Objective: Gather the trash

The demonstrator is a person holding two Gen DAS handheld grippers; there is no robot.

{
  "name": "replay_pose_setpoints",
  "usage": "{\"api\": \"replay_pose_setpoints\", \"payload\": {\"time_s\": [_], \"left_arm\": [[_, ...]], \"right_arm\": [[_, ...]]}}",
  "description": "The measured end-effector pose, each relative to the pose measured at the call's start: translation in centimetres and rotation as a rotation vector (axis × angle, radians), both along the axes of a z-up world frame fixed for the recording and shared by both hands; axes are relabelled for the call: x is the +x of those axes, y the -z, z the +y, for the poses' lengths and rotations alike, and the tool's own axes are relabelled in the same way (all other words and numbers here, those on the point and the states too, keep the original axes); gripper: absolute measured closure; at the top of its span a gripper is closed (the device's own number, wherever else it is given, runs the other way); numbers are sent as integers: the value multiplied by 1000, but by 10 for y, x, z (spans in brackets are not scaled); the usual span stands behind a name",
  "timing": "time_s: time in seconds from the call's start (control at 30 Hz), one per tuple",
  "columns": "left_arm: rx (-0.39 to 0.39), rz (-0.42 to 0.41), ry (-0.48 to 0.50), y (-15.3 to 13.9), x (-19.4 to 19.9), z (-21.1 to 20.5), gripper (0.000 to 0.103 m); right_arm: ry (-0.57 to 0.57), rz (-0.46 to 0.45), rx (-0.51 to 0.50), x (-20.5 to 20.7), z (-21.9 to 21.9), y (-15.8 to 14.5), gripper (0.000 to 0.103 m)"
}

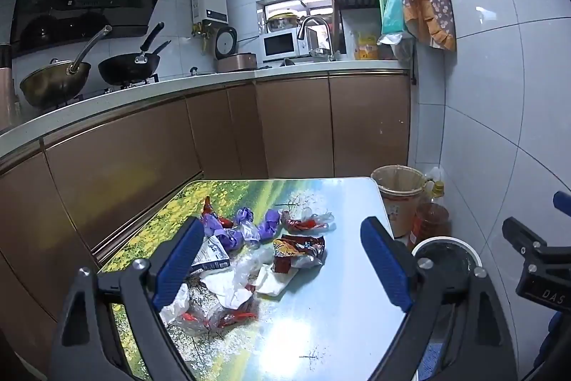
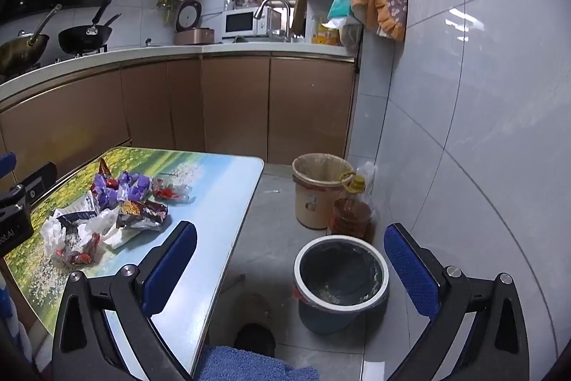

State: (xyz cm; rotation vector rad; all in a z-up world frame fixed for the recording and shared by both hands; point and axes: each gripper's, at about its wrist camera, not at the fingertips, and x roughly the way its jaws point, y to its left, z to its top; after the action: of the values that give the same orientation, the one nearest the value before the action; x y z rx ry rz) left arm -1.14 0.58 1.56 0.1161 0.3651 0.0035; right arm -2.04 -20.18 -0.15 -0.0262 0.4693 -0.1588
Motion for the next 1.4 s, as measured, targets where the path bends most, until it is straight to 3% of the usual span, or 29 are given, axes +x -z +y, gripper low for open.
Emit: {"api": "replay_pose_setpoints", "payload": {"time_s": [0.1, 0.2, 0.4, 0.87, 1.4], "left_arm": [[0, 1, 4, -1, -2, 2, 13], [4, -8, 0, -2, -7, 1, 13], [-2, -31, -4, -9, -17, 3, 13], [-17, -53, 3, -26, -41, 3, 13], [-18, -74, 50, -37, -61, -1, 13]], "right_arm": [[-2, -6, 6, 5, -4, 2, 0], [-9, -71, -19, -1, 0, 2, 0], [-8, -150, -37, -25, 5, -19, 0], [-14, -212, 5, -53, -1, -35, 0], [-29, -237, -21, -76, 4, -42, 0]]}}
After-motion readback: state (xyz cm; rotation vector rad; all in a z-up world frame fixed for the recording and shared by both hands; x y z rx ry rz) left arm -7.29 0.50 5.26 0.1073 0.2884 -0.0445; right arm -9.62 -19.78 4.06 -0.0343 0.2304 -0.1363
